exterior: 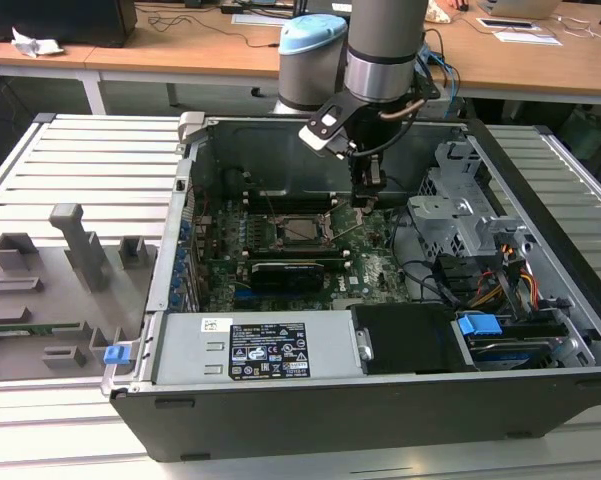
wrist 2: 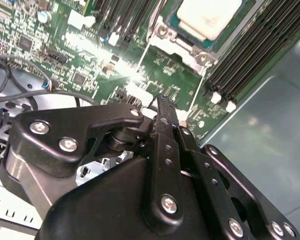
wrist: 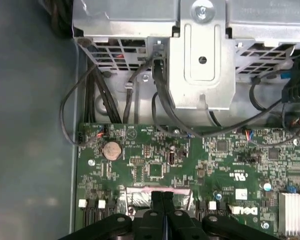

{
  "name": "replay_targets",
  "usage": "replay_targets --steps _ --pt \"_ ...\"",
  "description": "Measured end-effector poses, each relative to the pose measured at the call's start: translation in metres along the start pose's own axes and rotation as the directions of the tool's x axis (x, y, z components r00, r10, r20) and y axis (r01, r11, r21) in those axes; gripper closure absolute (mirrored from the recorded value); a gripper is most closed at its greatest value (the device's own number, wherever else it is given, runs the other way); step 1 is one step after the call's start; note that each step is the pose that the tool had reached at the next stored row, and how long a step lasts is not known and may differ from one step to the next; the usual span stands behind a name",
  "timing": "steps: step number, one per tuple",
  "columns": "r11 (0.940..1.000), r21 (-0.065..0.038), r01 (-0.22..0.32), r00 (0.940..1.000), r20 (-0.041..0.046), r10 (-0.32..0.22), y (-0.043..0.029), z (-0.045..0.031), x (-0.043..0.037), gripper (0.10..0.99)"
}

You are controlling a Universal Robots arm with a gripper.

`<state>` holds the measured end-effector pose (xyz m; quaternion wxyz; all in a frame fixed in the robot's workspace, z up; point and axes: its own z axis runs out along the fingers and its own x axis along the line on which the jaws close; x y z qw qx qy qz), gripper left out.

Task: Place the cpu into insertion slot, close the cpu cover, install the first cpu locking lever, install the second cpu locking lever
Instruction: 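Close the cpu cover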

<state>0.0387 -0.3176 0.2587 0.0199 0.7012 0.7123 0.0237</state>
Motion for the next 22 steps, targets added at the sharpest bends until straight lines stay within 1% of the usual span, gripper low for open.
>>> replay_targets --steps 5,7,9,11,12,13,16,18,22 --pt "1.0000 0.000 0.000 1.0000 0.0001 0.000 0.0074 0.0029 0.0004 0.980" --pt "1.0000 0.000 0.000 1.0000 0.0000 0.000 0.0127 0.0041 0.0006 0.980" --pt "1.0000 0.000 0.000 1.0000 0.0000 0.000 0.0156 0.0048 0.0007 0.980" --pt "1.0000 0.000 0.000 1.0000 -0.0001 0.000 0.0200 0.0061 0.0011 0.980" --pt "1.0000 0.000 0.000 1.0000 -0.0001 0.000 0.0208 0.0066 0.0012 0.980" --pt "1.0000 0.000 0.000 1.0000 -0.0001 0.000 0.0214 0.0072 0.0012 0.980" --pt "1.0000 0.000 0.000 1.0000 -0.0001 0.000 0.0221 0.0127 0.0012 0.980" --pt "1.0000 0.000 0.001 1.0000 0.0002 -0.001 0.0216 0.0131 0.0011 0.980" --pt "1.0000 0.000 0.001 1.0000 0.0000 -0.001 0.0162 0.0130 0.0012 0.980"
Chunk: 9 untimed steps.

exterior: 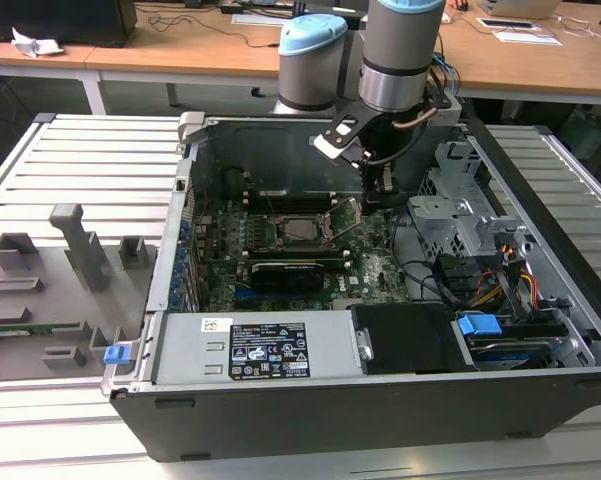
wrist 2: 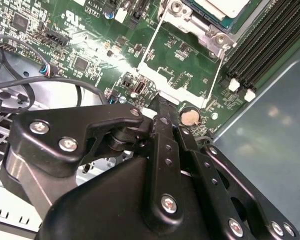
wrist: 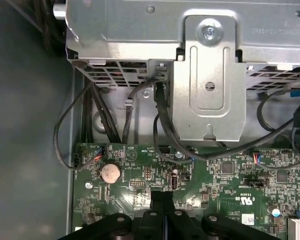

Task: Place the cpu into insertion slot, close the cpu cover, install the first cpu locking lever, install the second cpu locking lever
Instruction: 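Close the cpu cover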

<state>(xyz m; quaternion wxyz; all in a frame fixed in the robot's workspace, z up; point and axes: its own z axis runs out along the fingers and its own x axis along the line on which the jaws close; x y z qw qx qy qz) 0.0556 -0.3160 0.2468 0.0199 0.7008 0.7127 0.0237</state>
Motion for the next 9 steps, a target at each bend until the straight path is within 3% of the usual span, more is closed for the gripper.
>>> replay_targets --steps 5,9 --pt "1.0000 0.000 0.000 1.0000 -0.0001 0.000 -0.0040 -0.0002 0.0001 0.980" --pt "1.0000 0.000 0.000 1.0000 -0.0022 0.000 -0.0141 -0.0009 0.0003 0.980"
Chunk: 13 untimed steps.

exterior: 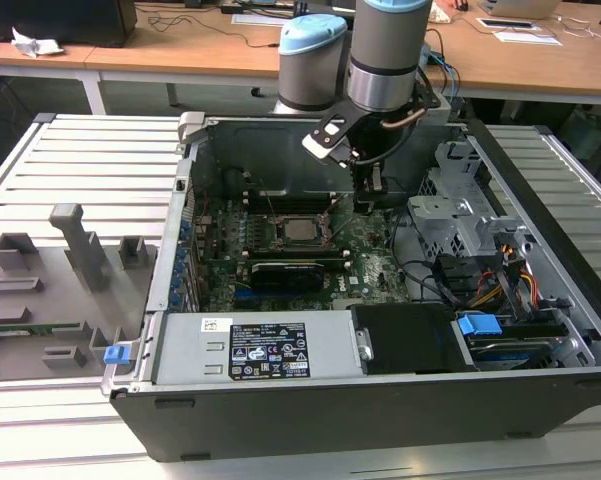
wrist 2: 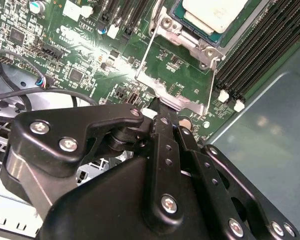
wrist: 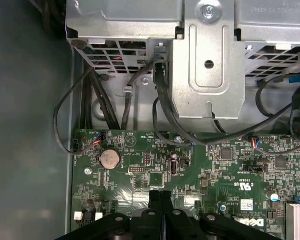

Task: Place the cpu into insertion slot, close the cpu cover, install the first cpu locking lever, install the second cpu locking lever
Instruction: 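Close the cpu cover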

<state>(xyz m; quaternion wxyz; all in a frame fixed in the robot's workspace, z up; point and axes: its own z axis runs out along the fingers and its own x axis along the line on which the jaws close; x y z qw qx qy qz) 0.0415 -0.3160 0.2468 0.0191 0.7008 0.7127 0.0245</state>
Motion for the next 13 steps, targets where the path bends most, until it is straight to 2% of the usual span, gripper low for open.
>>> replay_targets --steps 9,13 --pt "1.0000 0.000 0.000 1.0000 -0.0001 0.000 -0.0084 -0.0005 0.0001 0.980" --pt "1.0000 0.000 0.000 1.0000 -0.0001 0.000 -0.0098 -0.0006 0.0002 0.980"
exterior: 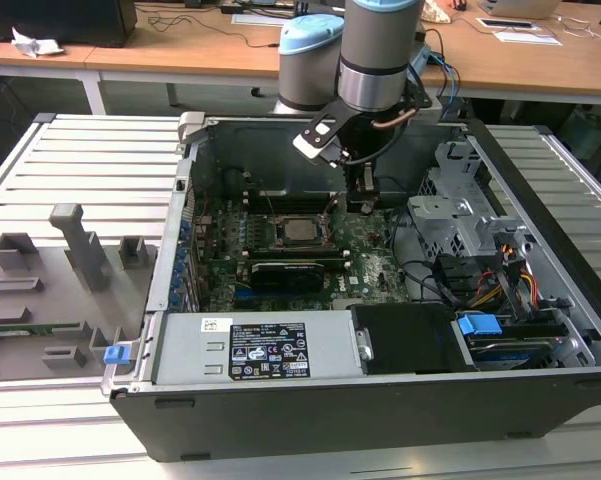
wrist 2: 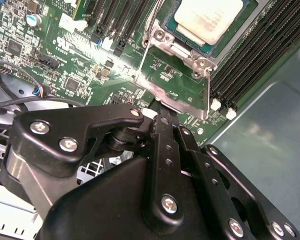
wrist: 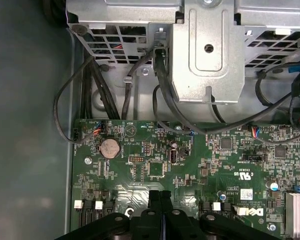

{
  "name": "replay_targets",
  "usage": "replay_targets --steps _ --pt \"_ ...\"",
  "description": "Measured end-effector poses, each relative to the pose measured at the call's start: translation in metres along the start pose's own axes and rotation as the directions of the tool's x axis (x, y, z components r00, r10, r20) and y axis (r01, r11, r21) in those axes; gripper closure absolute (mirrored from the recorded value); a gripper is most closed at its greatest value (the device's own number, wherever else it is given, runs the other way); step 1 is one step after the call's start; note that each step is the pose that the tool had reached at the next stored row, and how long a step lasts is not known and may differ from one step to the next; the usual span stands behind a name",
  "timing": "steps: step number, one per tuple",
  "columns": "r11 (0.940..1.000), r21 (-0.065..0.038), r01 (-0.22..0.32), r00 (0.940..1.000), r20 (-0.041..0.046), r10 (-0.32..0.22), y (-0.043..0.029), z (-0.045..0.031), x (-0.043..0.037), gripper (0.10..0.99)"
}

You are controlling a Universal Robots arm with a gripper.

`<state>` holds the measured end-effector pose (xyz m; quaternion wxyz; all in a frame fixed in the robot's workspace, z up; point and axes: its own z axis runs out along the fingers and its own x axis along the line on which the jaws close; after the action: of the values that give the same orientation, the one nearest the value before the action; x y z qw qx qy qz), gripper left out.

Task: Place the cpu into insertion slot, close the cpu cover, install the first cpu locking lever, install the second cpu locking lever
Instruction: 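Close the cpu cover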

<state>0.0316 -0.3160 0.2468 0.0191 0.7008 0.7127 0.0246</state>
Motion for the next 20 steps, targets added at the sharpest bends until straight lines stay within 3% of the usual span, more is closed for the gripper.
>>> replay_targets --steps 20 --pt "1.0000 0.000 0.000 1.0000 0.0000 0.000 -0.0072 -0.0004 0.0001 0.980"
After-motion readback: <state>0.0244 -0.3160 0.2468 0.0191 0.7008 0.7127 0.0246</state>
